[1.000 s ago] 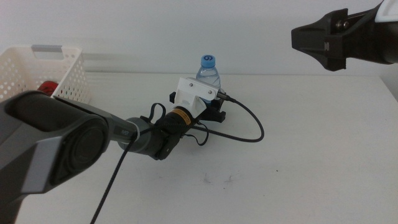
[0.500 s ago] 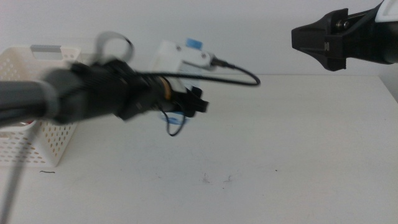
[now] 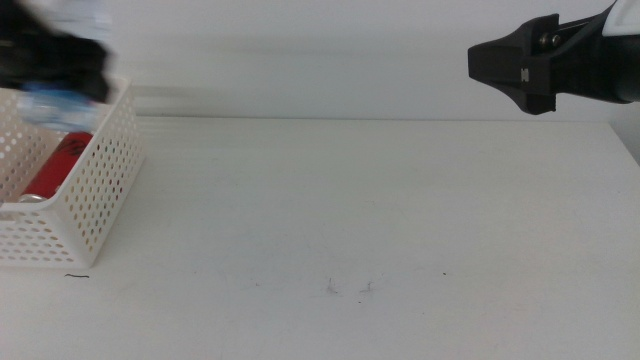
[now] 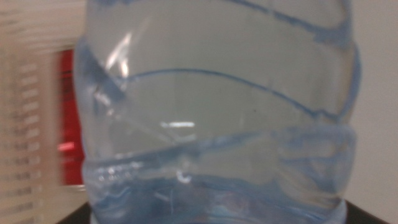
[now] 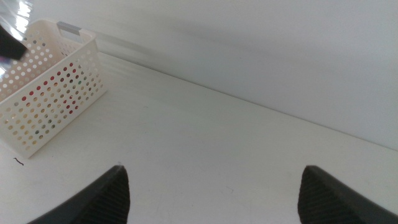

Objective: Use arms to grab the bottles and put them into the dustbin to the left of the table.

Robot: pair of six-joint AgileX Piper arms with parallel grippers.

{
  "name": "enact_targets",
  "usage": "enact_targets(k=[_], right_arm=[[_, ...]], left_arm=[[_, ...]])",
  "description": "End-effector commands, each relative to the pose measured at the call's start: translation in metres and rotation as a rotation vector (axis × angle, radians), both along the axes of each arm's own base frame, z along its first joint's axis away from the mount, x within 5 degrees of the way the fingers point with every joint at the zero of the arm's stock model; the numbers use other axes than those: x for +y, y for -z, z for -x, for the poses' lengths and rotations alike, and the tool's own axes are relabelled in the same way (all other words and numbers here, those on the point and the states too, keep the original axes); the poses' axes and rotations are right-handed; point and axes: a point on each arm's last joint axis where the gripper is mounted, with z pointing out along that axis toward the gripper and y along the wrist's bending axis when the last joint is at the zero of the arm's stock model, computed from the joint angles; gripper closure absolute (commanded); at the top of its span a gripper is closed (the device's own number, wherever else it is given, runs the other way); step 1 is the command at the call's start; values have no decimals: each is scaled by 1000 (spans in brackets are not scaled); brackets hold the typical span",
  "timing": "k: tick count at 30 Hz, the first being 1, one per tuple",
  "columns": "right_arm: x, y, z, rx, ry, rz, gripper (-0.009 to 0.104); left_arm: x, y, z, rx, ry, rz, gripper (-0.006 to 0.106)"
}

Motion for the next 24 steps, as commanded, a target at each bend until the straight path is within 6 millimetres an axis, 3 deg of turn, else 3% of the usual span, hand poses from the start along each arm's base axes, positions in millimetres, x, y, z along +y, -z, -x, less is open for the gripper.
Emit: enact_targets(k=[1,4,7,11,15,18,24], right_arm=[[0,-1,1,-11,-2,4,8],[0,-1,1,-11,-2,4,8],[0,-1,1,-11,-2,4,8],[0,-1,1,-13,-2,4,8],[0,-1,1,-13,-2,4,8],[0,-1,1,-13,-2,4,8],[0,-1,1,-13,-2,4,8]], left_arm=[[32,3,-8,-19,-33,52,102],[62,23,-18,-8,-44,113,102],[78,45,-30,-11,-32,131,102],[85,71,-45,7,-46,128,101],[89,92,-53,31,-59,127,91],[91,106,-58,56,-65,137,73],[92,114,-59,88,-50,131,22]])
